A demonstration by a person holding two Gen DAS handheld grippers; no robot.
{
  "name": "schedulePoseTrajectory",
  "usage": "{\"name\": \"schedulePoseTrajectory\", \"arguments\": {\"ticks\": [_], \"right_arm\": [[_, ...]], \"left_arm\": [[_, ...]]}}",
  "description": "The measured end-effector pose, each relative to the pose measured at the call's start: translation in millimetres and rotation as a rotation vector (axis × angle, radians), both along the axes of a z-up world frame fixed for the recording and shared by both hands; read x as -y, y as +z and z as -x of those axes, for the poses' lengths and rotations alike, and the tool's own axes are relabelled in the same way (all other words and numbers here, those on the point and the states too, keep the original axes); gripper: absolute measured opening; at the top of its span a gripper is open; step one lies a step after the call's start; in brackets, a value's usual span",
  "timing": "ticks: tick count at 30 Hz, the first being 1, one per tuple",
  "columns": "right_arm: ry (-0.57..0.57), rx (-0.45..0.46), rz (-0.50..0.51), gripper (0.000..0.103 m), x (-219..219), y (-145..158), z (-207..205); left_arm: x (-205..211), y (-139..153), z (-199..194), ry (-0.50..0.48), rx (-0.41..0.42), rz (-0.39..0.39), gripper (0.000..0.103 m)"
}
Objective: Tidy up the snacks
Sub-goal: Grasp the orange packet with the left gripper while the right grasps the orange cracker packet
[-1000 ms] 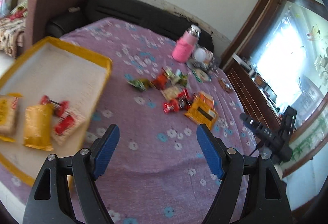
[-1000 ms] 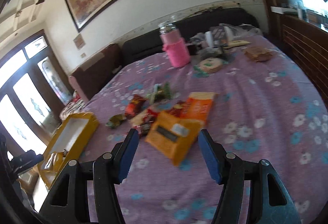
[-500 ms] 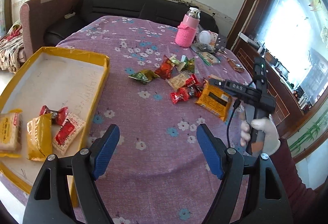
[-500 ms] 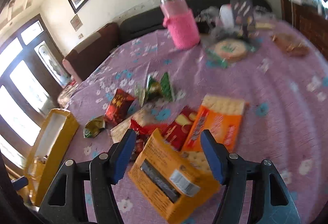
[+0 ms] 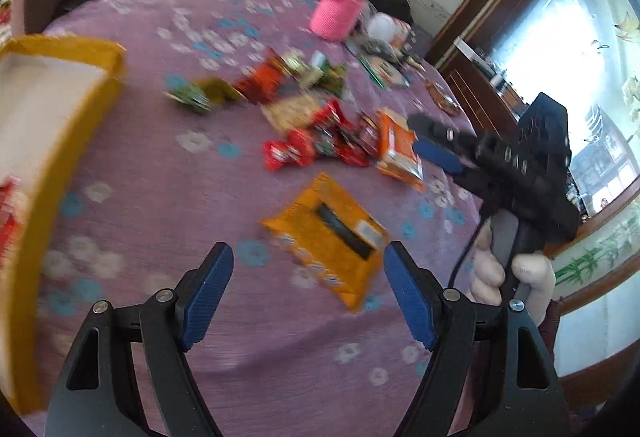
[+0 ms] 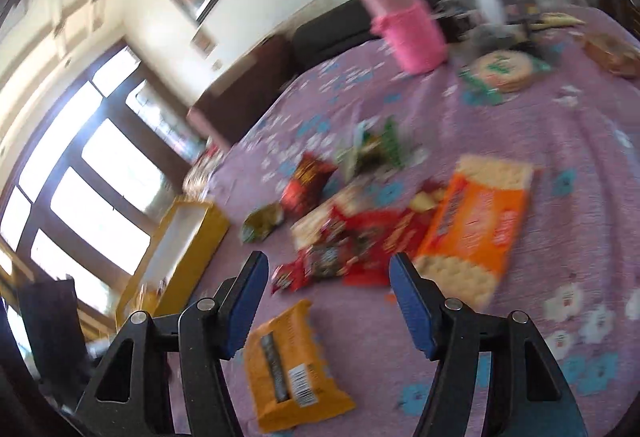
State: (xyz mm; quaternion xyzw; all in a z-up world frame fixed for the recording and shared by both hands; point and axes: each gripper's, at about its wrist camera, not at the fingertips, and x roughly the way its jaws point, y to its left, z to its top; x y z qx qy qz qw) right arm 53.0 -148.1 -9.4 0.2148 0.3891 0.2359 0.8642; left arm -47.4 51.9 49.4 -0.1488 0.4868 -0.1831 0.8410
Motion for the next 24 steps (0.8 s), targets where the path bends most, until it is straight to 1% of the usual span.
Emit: {"name": "schedulePoseTrajectory", "arguments": {"ticks": [1,3,4,6,7,10,13,14,15,16,17,18,20,21,22,24], "right_arm": [[-0.040,-0.001,-0.017,0.066,10.5,-0.4,-0.9],[-0.105,-0.007,-0.056,0.066,31.2,-2.2,-3.3],[-0.127,-0.009,-0.064,0.066,36.8,-3.1,-4.9],[-0.170,-0.007,-0.066,0.066,45.6,-3.3,-5.8],[-0.187,-0.008,-0.065,0.066,49.5,-4.2,-6.0],[-0.214,-0.016,-0.080,0.066,53.4,-5.3,-8.8],[-0.229,-0.028,-0.094,0.066,59.8,-8.0,-9.5],[-0.233,-0.033,-0.095,0.066,59.6,-9.1,-12.2],[-0.235,-0.036,-0.094,0.067,59.9,-10.3,-13.5],[-0.236,-0.039,-0.089,0.067,60.0,-11.1,-14.5],[-0.238,-0.043,-0.075,0.067,57.9,-13.1,-17.2],[-0.239,-0.045,-0.063,0.067,56.5,-14.2,-18.2],[-0.240,-0.056,-0.037,0.067,53.1,-17.1,-21.4],[-0.239,-0.061,-0.030,0.067,51.5,-18.5,-22.3],[-0.236,-0.066,-0.023,0.067,49.6,-19.7,-24.1],[-0.228,-0.070,-0.010,0.067,46.3,-20.8,-25.6]], "left_arm": [[11.1,-6.1,-2.1,-0.009,-0.025,0.012,0.078],[28.3,-13.5,-5.8,-0.002,-0.050,-0.001,0.077],[36.5,-15.7,-7.9,0.005,-0.049,-0.020,0.077],[48.3,-14.8,-11.8,0.034,-0.020,-0.070,0.077],[52.4,-13.6,-14.8,0.051,-0.009,-0.094,0.077],[59.2,-13.8,-25.6,0.074,-0.002,-0.131,0.077],[65.8,-23.7,-36.1,0.082,-0.024,-0.168,0.077],[69.0,-30.1,-38.9,0.077,-0.037,-0.187,0.077],[73.9,-32.4,-39.3,0.069,-0.012,-0.219,0.082],[81.7,-34.2,-39.7,0.052,0.018,-0.269,0.083],[88.3,-38.6,-41.5,0.032,0.018,-0.307,0.084],[96.1,-41.6,-41.6,0.003,0.041,-0.364,0.084],[105.2,-44.9,-41.1,-0.040,0.073,-0.437,0.079],[104.8,-44.9,-39.3,-0.066,0.094,-0.429,0.071],[102.6,-44.4,-38.2,-0.077,0.098,-0.430,0.069],[93.9,-44.3,-38.3,-0.085,0.085,-0.409,0.069]]}}
